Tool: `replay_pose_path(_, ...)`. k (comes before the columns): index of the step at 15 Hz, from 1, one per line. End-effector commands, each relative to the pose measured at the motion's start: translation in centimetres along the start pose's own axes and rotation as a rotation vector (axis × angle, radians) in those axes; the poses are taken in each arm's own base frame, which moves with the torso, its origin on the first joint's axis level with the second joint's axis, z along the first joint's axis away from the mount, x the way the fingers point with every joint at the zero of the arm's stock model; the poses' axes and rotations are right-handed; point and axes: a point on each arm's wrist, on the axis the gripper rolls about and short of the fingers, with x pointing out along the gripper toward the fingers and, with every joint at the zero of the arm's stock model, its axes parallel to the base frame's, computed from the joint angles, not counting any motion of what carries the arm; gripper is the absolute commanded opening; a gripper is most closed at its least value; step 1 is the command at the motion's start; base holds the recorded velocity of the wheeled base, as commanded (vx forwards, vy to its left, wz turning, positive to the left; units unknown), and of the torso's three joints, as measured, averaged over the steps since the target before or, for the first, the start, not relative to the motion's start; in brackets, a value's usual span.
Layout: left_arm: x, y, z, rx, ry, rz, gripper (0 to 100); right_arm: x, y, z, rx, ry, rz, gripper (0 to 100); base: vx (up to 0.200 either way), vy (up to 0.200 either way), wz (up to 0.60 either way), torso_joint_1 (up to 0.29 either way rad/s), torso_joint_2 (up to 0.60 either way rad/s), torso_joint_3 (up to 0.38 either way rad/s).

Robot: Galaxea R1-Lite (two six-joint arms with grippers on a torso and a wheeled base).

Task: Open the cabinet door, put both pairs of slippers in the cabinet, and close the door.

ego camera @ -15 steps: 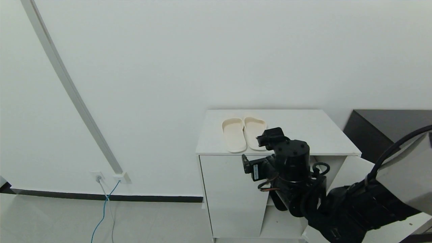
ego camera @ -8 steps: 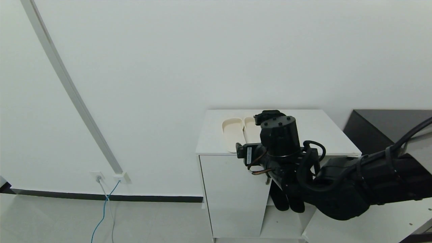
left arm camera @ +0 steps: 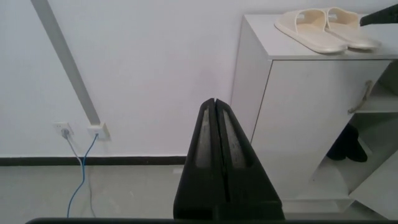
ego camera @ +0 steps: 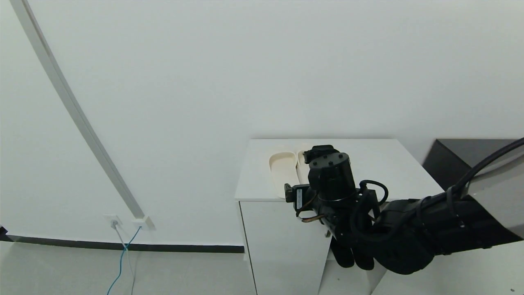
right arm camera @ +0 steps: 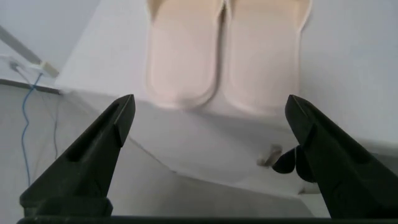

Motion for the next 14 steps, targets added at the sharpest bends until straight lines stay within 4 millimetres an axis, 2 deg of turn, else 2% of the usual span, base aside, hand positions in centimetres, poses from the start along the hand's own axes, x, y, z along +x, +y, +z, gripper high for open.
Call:
replay_pose_path(1, 0.0, 0.0, 0.0, 0.0, 0.001, 0.001, 0, 0.7, 0.2, -1.3, -0.017, 0.025, -0.006, 100, 0.2, 0.0, 0.0, 0.017, 0.0, -0.002)
replay_pose_path(2, 0.0, 0.0, 0.0, 0.0, 0.001, 0.001, 0, 1.0, 0.2, -1.6, -0.019, 0.028, -0.008, 100, 0.2, 0.0, 0.0, -0.002, 0.0, 0.007)
replay_pose_path(6, 0.0, 0.0, 0.0, -0.002, 0.001, 0.002, 0, 2.9, 0.2, -3.2, -0.022, 0.023, -0.023, 100, 0.0, 0.0, 0.0, 0.0, 0.0, 0.0)
replay_pose_path(7, 0.0, 0.0, 0.0, -0.002, 0.001, 0.002, 0, 4.4, 0.0, -3.8, -0.034, -0.002, -0.032, 100, 0.0, 0.0, 0.0, 0.0, 0.0, 0.0)
replay_pose_path(8, 0.0, 0.0, 0.0, -0.002, 0.001, 0.002, 0, 4.5, 0.0, -3.9, -0.034, -0.003, -0.033, 100, 0.0, 0.0, 0.0, 0.0, 0.0, 0.0)
replay_pose_path(9, 0.0, 0.0, 0.0, -0.002, 0.001, 0.004, 0, 6.3, -0.2, -4.1, -0.043, -0.036, -0.046, 100, 0.0, 0.0, 0.0, 0.0, 0.0, 0.0)
replay_pose_path(14, 0.0, 0.0, 0.0, -0.003, 0.001, 0.006, 0, 9.5, -0.2, -3.6, -0.039, -0.078, -0.05, 100, 0.0, 0.0, 0.0, 0.0, 0.0, 0.0)
